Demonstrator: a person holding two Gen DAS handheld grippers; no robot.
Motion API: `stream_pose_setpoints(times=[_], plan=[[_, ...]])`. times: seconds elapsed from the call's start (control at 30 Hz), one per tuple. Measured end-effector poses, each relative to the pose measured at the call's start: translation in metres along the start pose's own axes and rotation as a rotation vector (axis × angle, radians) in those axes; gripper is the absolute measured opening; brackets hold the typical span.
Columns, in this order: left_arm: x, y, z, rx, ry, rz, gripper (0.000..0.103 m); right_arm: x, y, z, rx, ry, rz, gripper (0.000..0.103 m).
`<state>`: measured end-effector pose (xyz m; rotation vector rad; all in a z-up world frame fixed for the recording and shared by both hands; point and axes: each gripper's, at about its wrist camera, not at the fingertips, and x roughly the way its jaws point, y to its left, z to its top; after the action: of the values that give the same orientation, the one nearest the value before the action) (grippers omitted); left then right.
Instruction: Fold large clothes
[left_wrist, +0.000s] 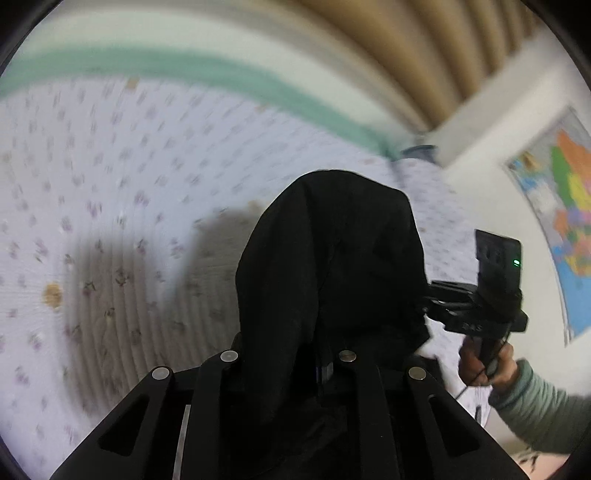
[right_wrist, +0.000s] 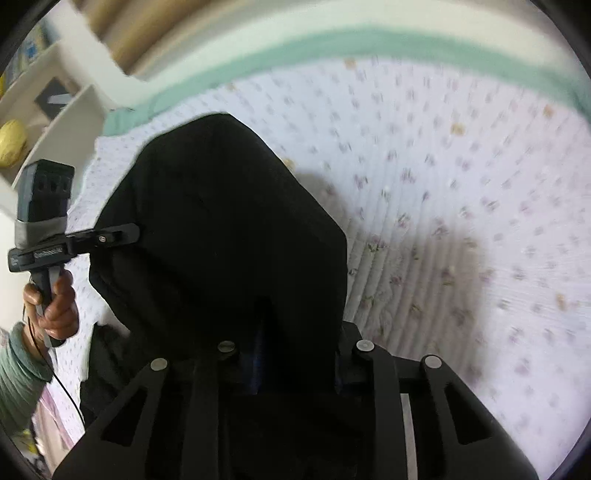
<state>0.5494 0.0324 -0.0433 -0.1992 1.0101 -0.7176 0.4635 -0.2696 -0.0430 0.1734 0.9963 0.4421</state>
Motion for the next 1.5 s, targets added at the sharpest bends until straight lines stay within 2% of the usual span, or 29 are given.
stream_pose_setpoints(times=[0.17,0.3,0.4,0.5,0.67,0.77,0.83,0.9,1.07,1.1,1.2,1.3,1.37,1.43,1.5], plan=[[-0.059,-0.066,-0.043,0.114,-0.028,0.014,0.019,-0.072,0.033,-0.038,-0.062,-0.068,-0.072,0.031],[-0.079,-0.095,-0.091,0.140,0.019,0.042,0.020,-0.101,0.056,-0.081,-0.071,-0.051,-0.115,0.031],[-0.088,-0.105,-0.134,0.129,0.066,0.051,0.021,-0.116,0.066,-0.122,-0.037,-0.017,-0.110,0.031],[-0.089,-0.116,-0.184,0.143,0.121,0.125,0.024,-0.130,0.077,-0.177,0.006,0.033,-0.103,0.031],[-0.061,-0.104,-0.268,0.060,0.259,0.224,0.024,-0.107,0.075,-0.239,0.108,0.174,-0.067,0.032],[-0.069,-0.102,-0.295,0.010,0.271,0.243,0.024,-0.103,0.070,-0.262,0.152,0.242,-0.084,0.032],[-0.088,-0.104,-0.294,-0.013,0.246,0.228,0.024,-0.121,0.069,-0.261,0.163,0.213,-0.073,0.032],[-0.106,-0.106,-0.284,-0.026,0.209,0.220,0.024,-0.146,0.074,-0.245,0.151,0.157,-0.082,0.038],[-0.152,-0.124,-0.235,-0.040,0.045,0.171,0.024,-0.198,0.090,-0.187,0.120,-0.021,-0.035,0.061],[-0.155,-0.129,-0.225,-0.034,0.026,0.159,0.024,-0.186,0.115,-0.178,0.115,-0.043,-0.034,0.062],[-0.154,-0.140,-0.199,-0.015,-0.010,0.116,0.026,-0.174,0.134,-0.149,0.102,-0.068,-0.018,0.063],[-0.155,-0.142,-0.192,0.012,-0.010,0.128,0.026,-0.161,0.140,-0.131,0.103,-0.063,-0.048,0.063],[-0.153,-0.144,-0.197,0.013,0.013,0.111,0.026,-0.159,0.137,-0.130,0.128,-0.070,-0.008,0.063],[-0.150,-0.140,-0.210,0.013,0.068,0.086,0.026,-0.157,0.127,-0.139,0.129,-0.058,0.028,0.063],[-0.145,-0.138,-0.227,0.027,0.141,0.092,0.026,-0.150,0.123,-0.141,0.105,-0.006,0.053,0.063]])
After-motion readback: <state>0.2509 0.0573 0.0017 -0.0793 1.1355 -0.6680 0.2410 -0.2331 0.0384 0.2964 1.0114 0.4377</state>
